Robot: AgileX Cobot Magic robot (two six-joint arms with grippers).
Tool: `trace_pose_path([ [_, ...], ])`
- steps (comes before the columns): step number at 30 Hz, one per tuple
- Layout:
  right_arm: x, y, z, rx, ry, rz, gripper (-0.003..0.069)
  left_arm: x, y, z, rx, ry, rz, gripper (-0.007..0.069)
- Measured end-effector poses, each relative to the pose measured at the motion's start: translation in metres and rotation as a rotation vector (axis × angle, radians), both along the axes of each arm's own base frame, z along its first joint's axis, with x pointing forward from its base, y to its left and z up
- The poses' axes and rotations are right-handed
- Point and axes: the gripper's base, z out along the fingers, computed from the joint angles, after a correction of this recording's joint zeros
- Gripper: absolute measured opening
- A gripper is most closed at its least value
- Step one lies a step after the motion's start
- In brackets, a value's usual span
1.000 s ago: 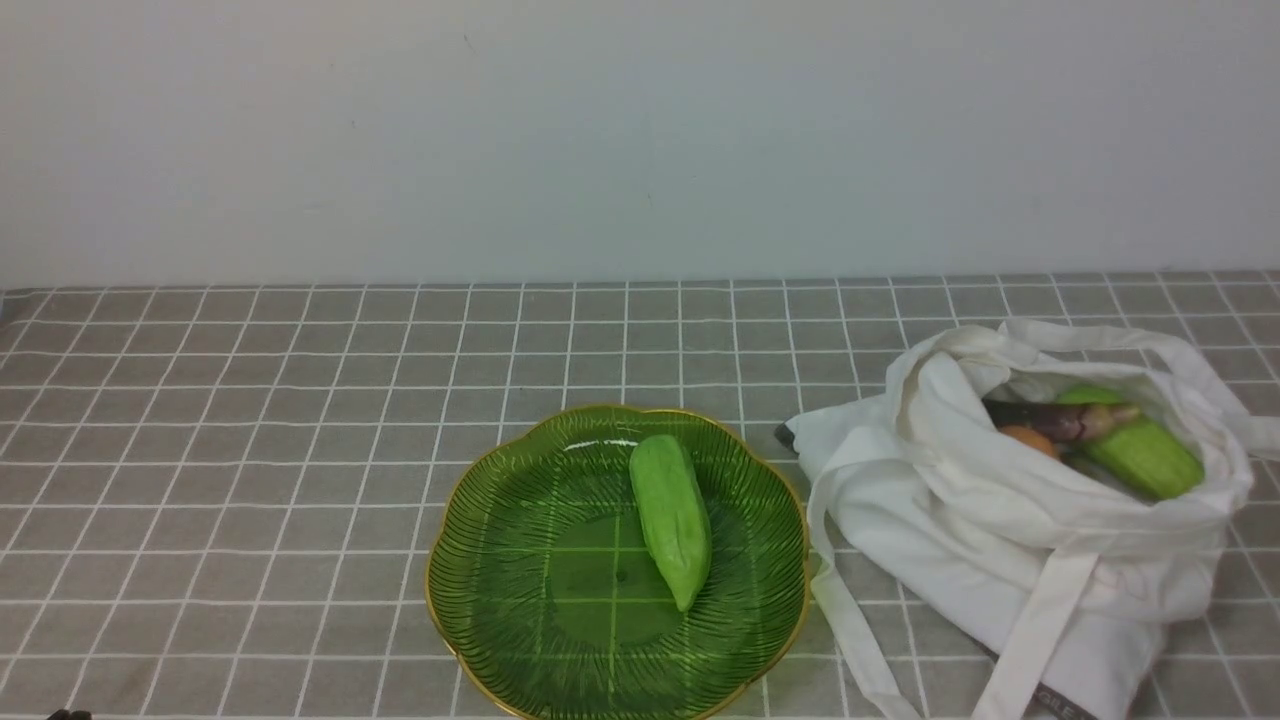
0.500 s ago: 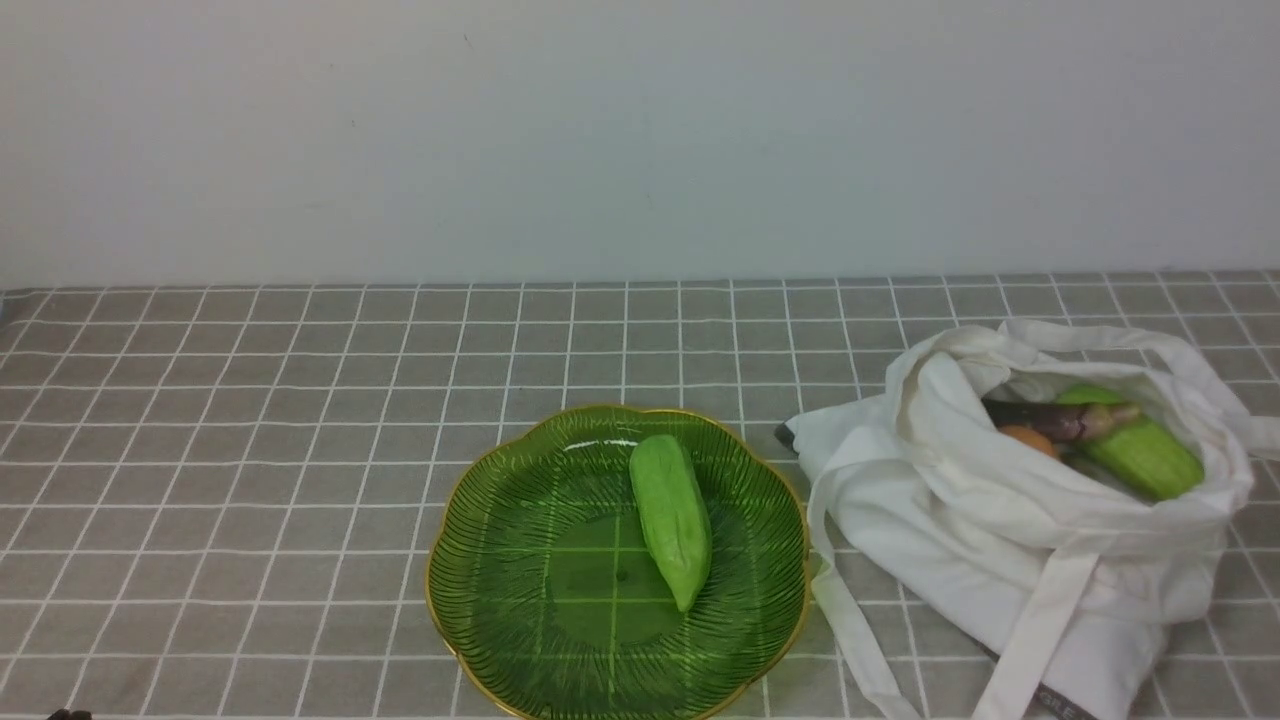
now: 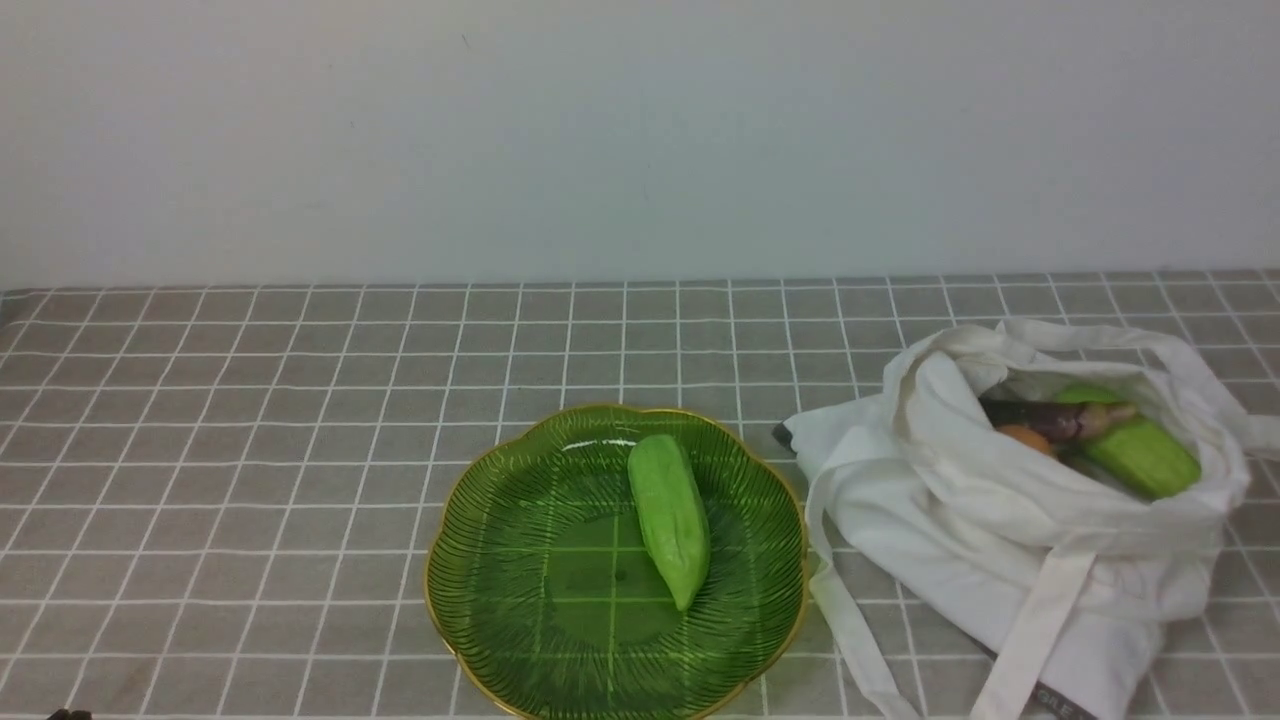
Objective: Take vegetables from bag on grey coffee tablecloth place on plate.
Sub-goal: 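Reach into the white cloth bag and grasp a vegetable inside with the right gripper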
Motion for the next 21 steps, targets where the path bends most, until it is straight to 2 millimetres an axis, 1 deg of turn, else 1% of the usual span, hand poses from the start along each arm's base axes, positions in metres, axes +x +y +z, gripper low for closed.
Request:
trace_pose_path([
  [1, 0.013, 0.002, 0.002, -0.040, 0.061, 0.025, -0.0011, 0.000, 0.000, 0.000, 0.000, 0.000, 0.000, -0.0005],
  [2, 0.037, 0.005, -0.001, -0.142, 0.218, 0.089, -0.0011, 0.000, 0.000, 0.000, 0.000, 0.000, 0.000, -0.0005],
  [3, 0.053, 0.005, -0.003, -0.180, 0.293, 0.112, -0.0011, 0.000, 0.000, 0.000, 0.000, 0.000, 0.000, -0.0005],
  [4, 0.057, 0.005, -0.006, -0.189, 0.317, 0.118, -0.0011, 0.000, 0.000, 0.000, 0.000, 0.000, 0.000, -0.0005],
  [5, 0.085, 0.004, -0.013, -0.260, 0.446, 0.152, -0.0011, 0.000, 0.000, 0.000, 0.000, 0.000, 0.000, -0.0005],
  [6, 0.104, 0.003, -0.021, -0.300, 0.531, 0.174, -0.0011, 0.000, 0.000, 0.000, 0.000, 0.000, 0.000, -0.0005],
  [9, 0.146, 0.001, -0.041, -0.357, 0.693, 0.215, -0.0010, 0.000, 0.000, 0.000, 0.000, 0.000, 0.000, -0.0005],
  [10, 0.149, 0.001, -0.041, -0.363, 0.705, 0.220, -0.0010, 0.000, 0.000, 0.000, 0.000, 0.000, 0.000, -0.0005],
  [11, 0.161, 0.001, -0.050, -0.366, 0.756, 0.236, -0.0009, 0.000, 0.000, 0.000, 0.000, 0.000, 0.000, -0.0005],
  [12, 0.186, 0.003, -0.068, -0.377, 0.869, 0.283, -0.0006, 0.000, 0.000, 0.000, 0.000, 0.000, 0.000, -0.0005],
  [13, 0.197, 0.004, -0.075, -0.382, 0.906, 0.299, -0.0005, 0.000, 0.000, 0.000, 0.000, 0.000, 0.000, -0.0005],
  [14, 0.199, 0.004, -0.078, -0.388, 0.920, 0.308, -0.0003, 0.000, 0.000, 0.000, 0.000, 0.000, 0.000, -0.0005],
  [15, 0.217, 0.009, -0.092, -0.405, 0.989, 0.341, -0.0001, 0.000, 0.000, 0.000, 0.000, 0.000, 0.000, -0.0005],
  [16, 0.230, 0.013, -0.102, -0.422, 1.025, 0.348, 0.0000, 0.000, 0.000, 0.000, 0.000, 0.000, 0.000, -0.0005],
  [17, 0.231, 0.014, -0.104, -0.429, 1.034, 0.346, 0.0000, 0.000, 0.000, 0.000, 0.000, 0.000, 0.000, -0.0005],
  [18, 0.247, 0.019, -0.116, -0.461, 1.081, 0.314, 0.0000, 0.000, 0.000, 0.000, 0.000, 0.000, 0.000, -0.0005],
  [21, 0.258, 0.019, -0.126, -0.509, 1.137, 0.222, 0.0000, 0.000, 0.000, 0.000, 0.000, 0.000, 0.000, -0.0005],
])
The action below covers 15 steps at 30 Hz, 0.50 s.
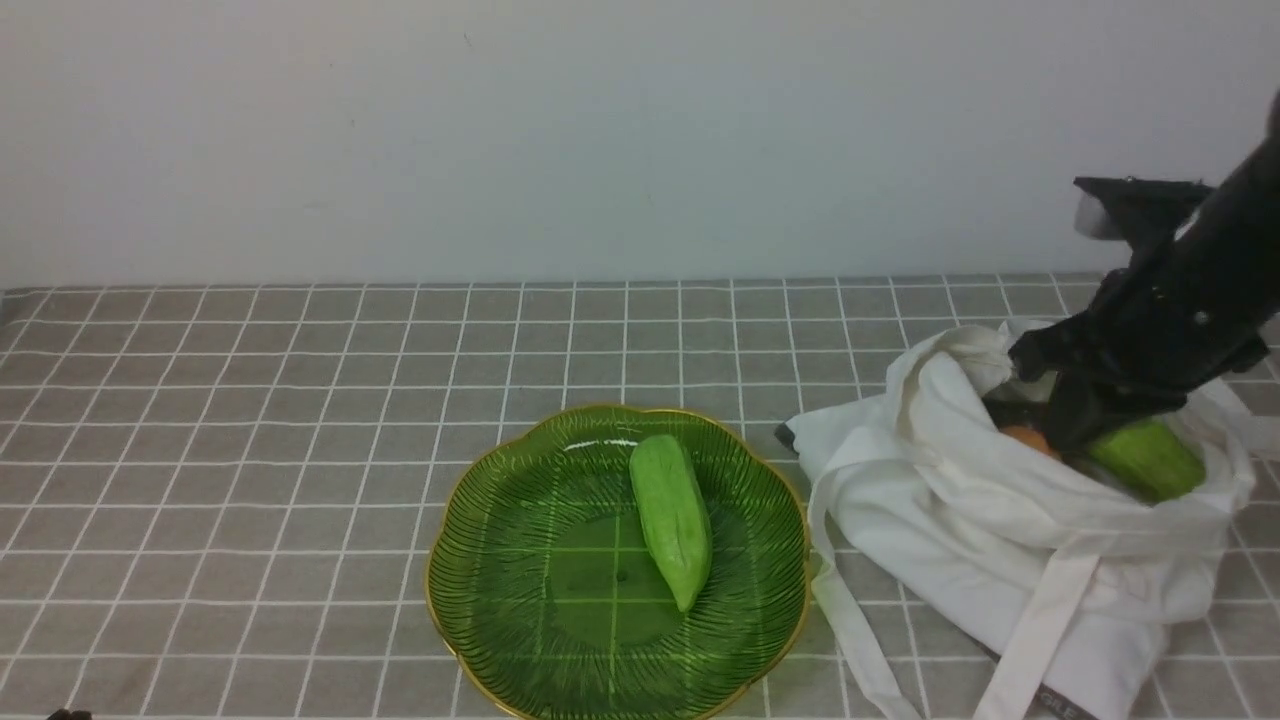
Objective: Take vegetables from bag on grey coffee tablecloth place on plate.
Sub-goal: 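Reach into the white cloth bag and grasp a vegetable inside with the right gripper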
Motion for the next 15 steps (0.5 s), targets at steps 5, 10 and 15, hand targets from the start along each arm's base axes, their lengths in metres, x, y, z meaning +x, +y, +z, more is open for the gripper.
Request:
trace_pose_path([
  [5, 0.011, -0.012, -0.013, -0.136, -0.008, -0.077, 0.0007, 0.000, 0.000, 0.000, 0.000, 0.000, 0.000, -0.0005],
  [10, 0.023, -0.017, -0.020, -0.184, -0.090, -0.101, 0.0055, 0.000, 0.000, 0.000, 0.000, 0.000, 0.000, -0.0005],
  [15, 0.031, -0.021, -0.028, -0.198, -0.121, -0.110, 0.0210, 0.000, 0.000, 0.000, 0.000, 0.000, 0.000, -0.0005],
])
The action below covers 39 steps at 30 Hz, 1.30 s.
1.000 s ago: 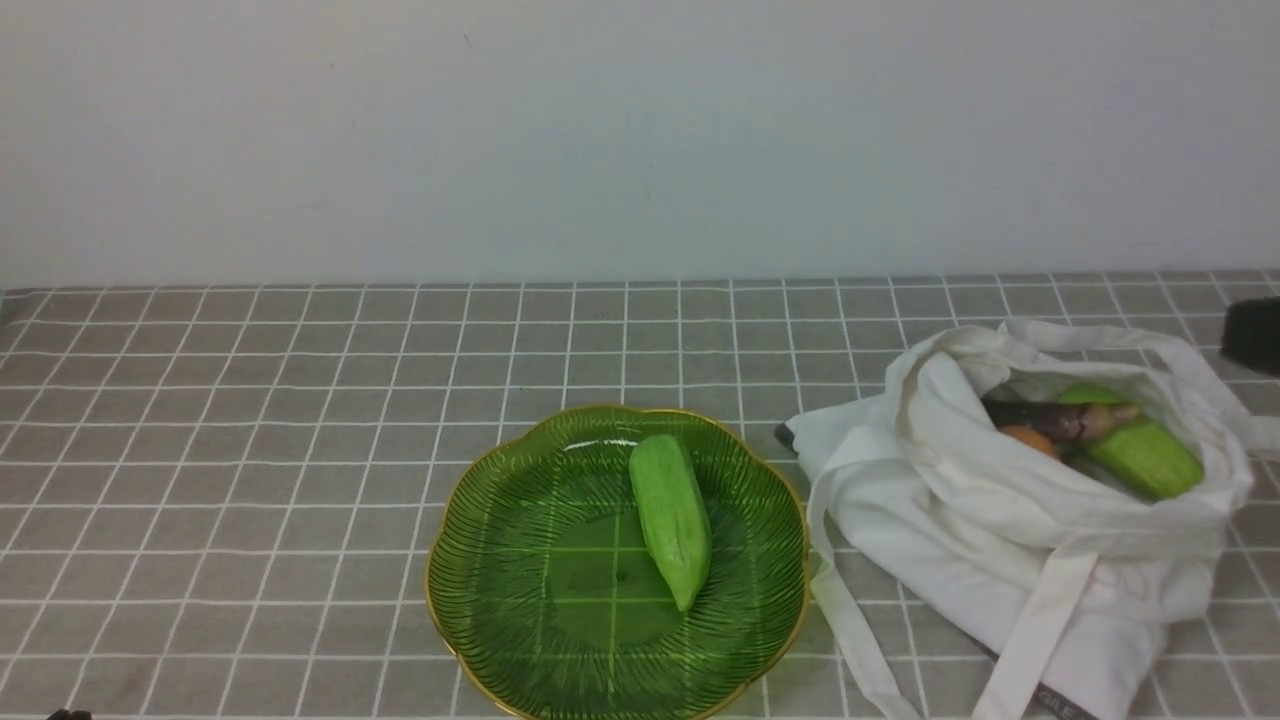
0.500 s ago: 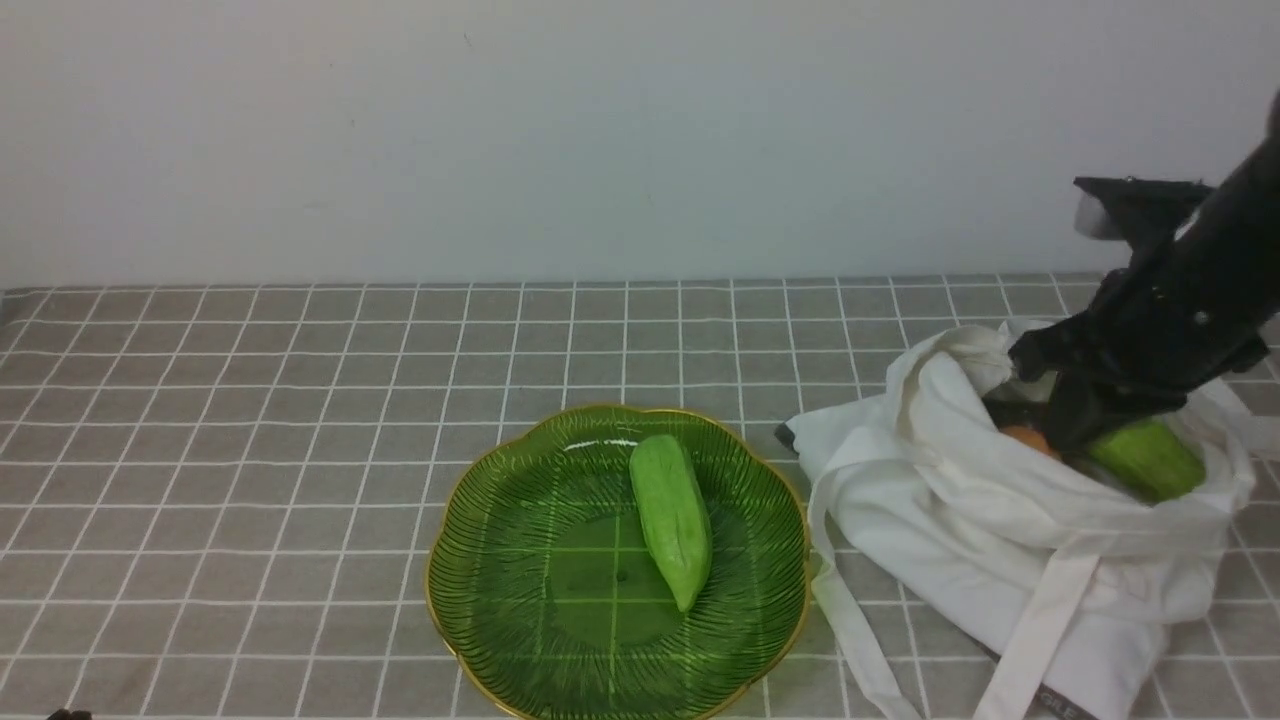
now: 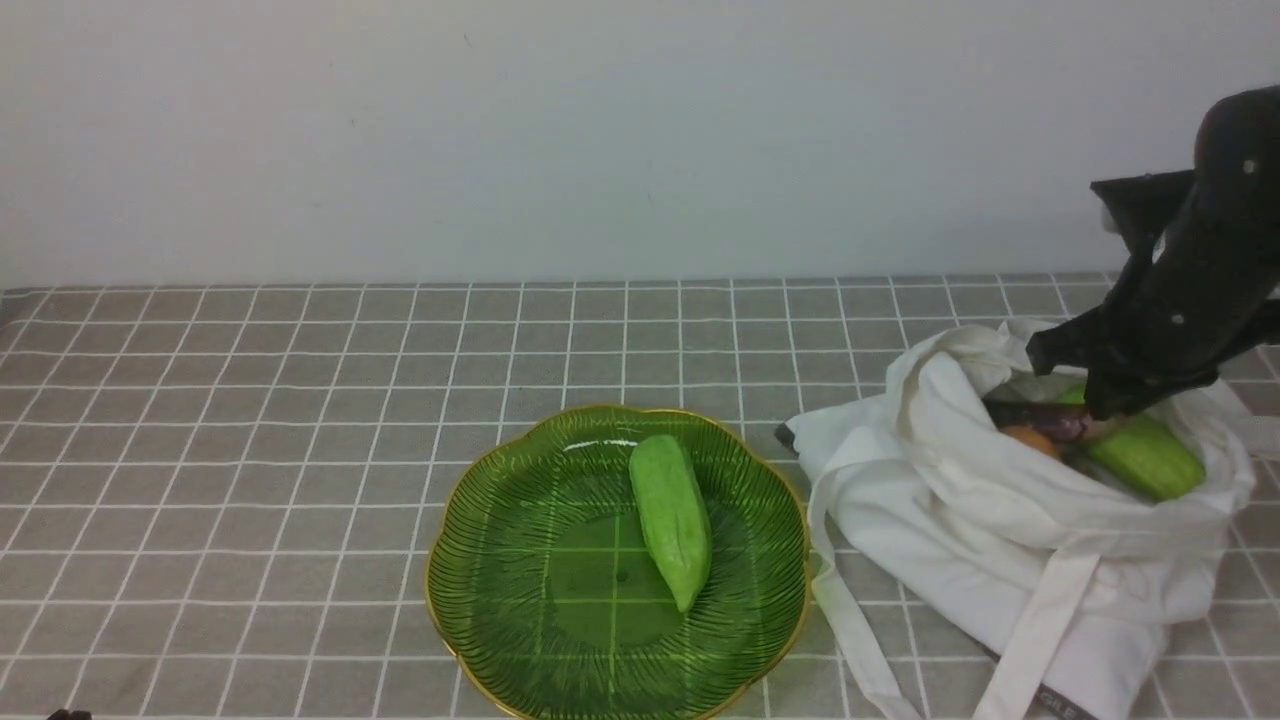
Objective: Take vegetables from bag on grey coffee tablecloth place on plate.
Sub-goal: 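Reach into the white cloth bag and grasp a vegetable inside with the right gripper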
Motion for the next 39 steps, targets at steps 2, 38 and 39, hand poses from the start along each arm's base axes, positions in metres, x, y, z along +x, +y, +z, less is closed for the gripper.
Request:
trace_pose_path([
  [2, 0.002, -0.004, -0.005, 0.001, 0.005, -0.016, 0.0290, 0.000, 0.000, 0.000, 0.000, 0.000, 0.000, -0.0005],
  [38, 0.002, -0.008, -0.022, 0.022, 0.106, 0.050, 0.0025, 0.000, 0.000, 0.000, 0.000, 0.000, 0.000, -0.0005],
  [39, 0.000, -0.008, -0.019, 0.022, 0.109, 0.051, 0.0010, 0.000, 0.000, 0.000, 0.000, 0.000, 0.000, -0.0005],
])
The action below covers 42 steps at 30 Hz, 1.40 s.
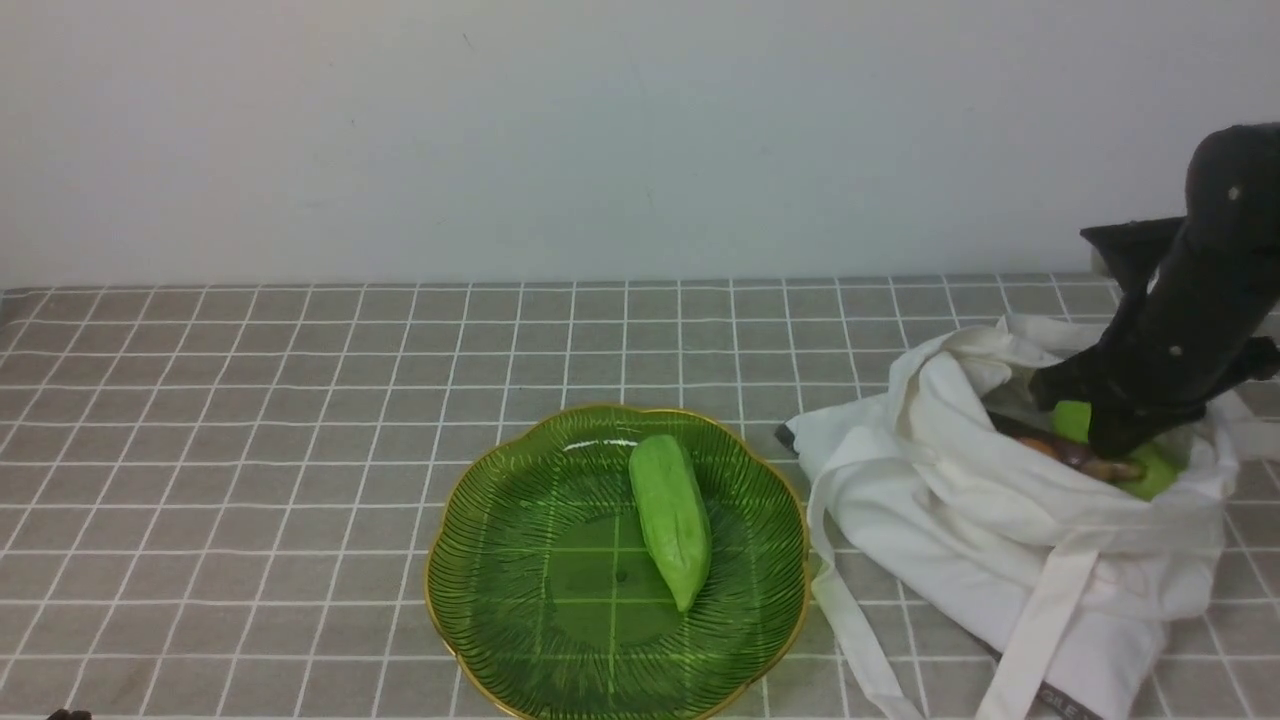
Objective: Take vegetables from bag on grey coffee tablecloth place on plate.
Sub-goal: 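Reach into the white cloth bag and grasp a vegetable inside with the right gripper, then take the eggplant out of the bag and place it on the plate with the right gripper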
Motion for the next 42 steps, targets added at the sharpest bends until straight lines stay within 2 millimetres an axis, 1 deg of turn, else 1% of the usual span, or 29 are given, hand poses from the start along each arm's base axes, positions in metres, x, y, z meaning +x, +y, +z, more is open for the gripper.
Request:
trace_pose_path([
  [1, -0.002, 0.001, 0.007, 0.009, -0.008, 0.000, -0.0004, 0.000, 0.000, 0.000, 0.000, 0.000, 0.000, -0.0005],
  [2, -0.003, 0.001, 0.008, 0.010, -0.010, 0.000, -0.0006, 0.000, 0.000, 0.000, 0.000, 0.000, 0.000, -0.0005],
  [3, -0.005, 0.002, 0.016, 0.025, -0.026, 0.012, -0.0012, 0.000, 0.000, 0.000, 0.000, 0.000, 0.000, -0.0005],
  [4, -0.006, 0.003, 0.020, 0.032, -0.034, 0.021, -0.0013, 0.000, 0.000, 0.000, 0.000, 0.000, 0.000, -0.0005],
  [6, -0.008, 0.006, 0.025, 0.050, -0.047, 0.082, -0.0011, 0.000, 0.000, 0.000, 0.000, 0.000, 0.000, -0.0005],
  [8, -0.008, 0.010, 0.025, 0.047, -0.048, 0.148, 0.0000, 0.000, 0.000, 0.000, 0.000, 0.000, 0.000, -0.0005],
  [12, -0.007, 0.024, 0.018, 0.016, -0.031, 0.274, 0.0071, 0.000, 0.000, 0.000, 0.000, 0.000, 0.000, -0.0005],
  [14, -0.006, 0.036, 0.010, -0.052, -0.011, 0.379, 0.0165, 0.000, 0.000, 0.000, 0.000, 0.000, 0.000, -0.0005],
  [15, -0.006, 0.038, 0.005, -0.094, 0.001, 0.415, 0.0222, 0.000, 0.000, 0.000, 0.000, 0.000, 0.000, -0.0005],
  [16, -0.005, 0.041, 0.002, -0.120, 0.006, 0.442, 0.0261, 0.000, 0.000, 0.000, 0.000, 0.000, 0.000, -0.0005],
  [17, -0.005, 0.042, 0.001, -0.126, 0.010, 0.447, 0.0271, 0.000, 0.000, 0.000, 0.000, 0.000, 0.000, -0.0005],
  [18, -0.004, 0.046, -0.003, -0.170, 0.022, 0.489, 0.0347, 0.000, 0.000, 0.000, 0.000, 0.000, 0.000, -0.0005],
  [19, -0.004, 0.046, -0.005, -0.179, 0.025, 0.496, 0.0365, 0.000, 0.000, 0.000, 0.000, 0.000, 0.000, -0.0005],
  [21, -0.003, 0.052, -0.007, -0.232, 0.026, 0.551, 0.0473, 0.000, 0.000, 0.000, 0.000, 0.000, 0.000, -0.0005],
  [23, -0.002, 0.054, -0.008, -0.243, 0.023, 0.565, 0.0501, 0.000, 0.000, 0.000, 0.000, 0.000, 0.000, -0.0005],
  [24, 0.001, 0.056, -0.012, -0.271, 0.023, 0.589, 0.0535, 0.000, 0.000, 0.000, 0.000, 0.000, 0.000, -0.0005],
  [25, 0.003, 0.056, -0.013, -0.283, 0.019, 0.599, 0.0542, 0.000, 0.000, 0.000, 0.000, 0.000, 0.000, -0.0005],
  [27, 0.005, 0.056, -0.019, -0.287, 0.017, 0.606, 0.0549, 0.000, 0.000, 0.000, 0.000, 0.000, 0.000, -0.0005],
  [28, 0.007, 0.058, -0.027, -0.281, 0.022, 0.608, 0.0547, 0.000, 0.000, 0.000, 0.000, 0.000, 0.000, -0.0005],
  [30, 0.007, 0.060, -0.035, -0.266, 0.044, 0.605, 0.0538, 0.000, 0.000, 0.000, 0.000, 0.000, 0.000, -0.0005],
  [31, 0.005, 0.062, -0.044, -0.249, 0.085, 0.598, 0.0507, 0.000, 0.000, 0.000, 0.000, 0.000, 0.000, -0.0005],
  [32, 0.003, 0.063, -0.048, -0.240, 0.110, 0.594, 0.0461, 0.000, 0.000, 0.000, 0.000, 0.000, 0.000, -0.0005],
  [34, 0.002, 0.063, -0.047, -0.237, 0.130, 0.585, 0.0356, 0.000, 0.000, 0.000, 0.000, 0.000, 0.000, -0.0005],
  [35, 0.003, 0.064, -0.043, -0.239, 0.137, 0.572, 0.0263, 0.000, 0.000, 0.000, 0.000, 0.000, 0.000, -0.0005],
  [36, 0.004, 0.064, -0.040, -0.239, 0.142, 0.555, 0.0235, 0.000, 0.000, 0.000, 0.000, 0.000, 0.000, -0.0005],
  [39, 0.011, 0.065, -0.021, -0.235, 0.121, 0.492, 0.0253, 0.000, 0.000, 0.000, 0.000, 0.000, 0.000, -0.0005],
  [42, 0.016, 0.067, 0.011, -0.217, 0.058, 0.437, 0.0253, 0.000, 0.000, 0.000, 0.000, 0.000, 0.000, -0.0005],
])
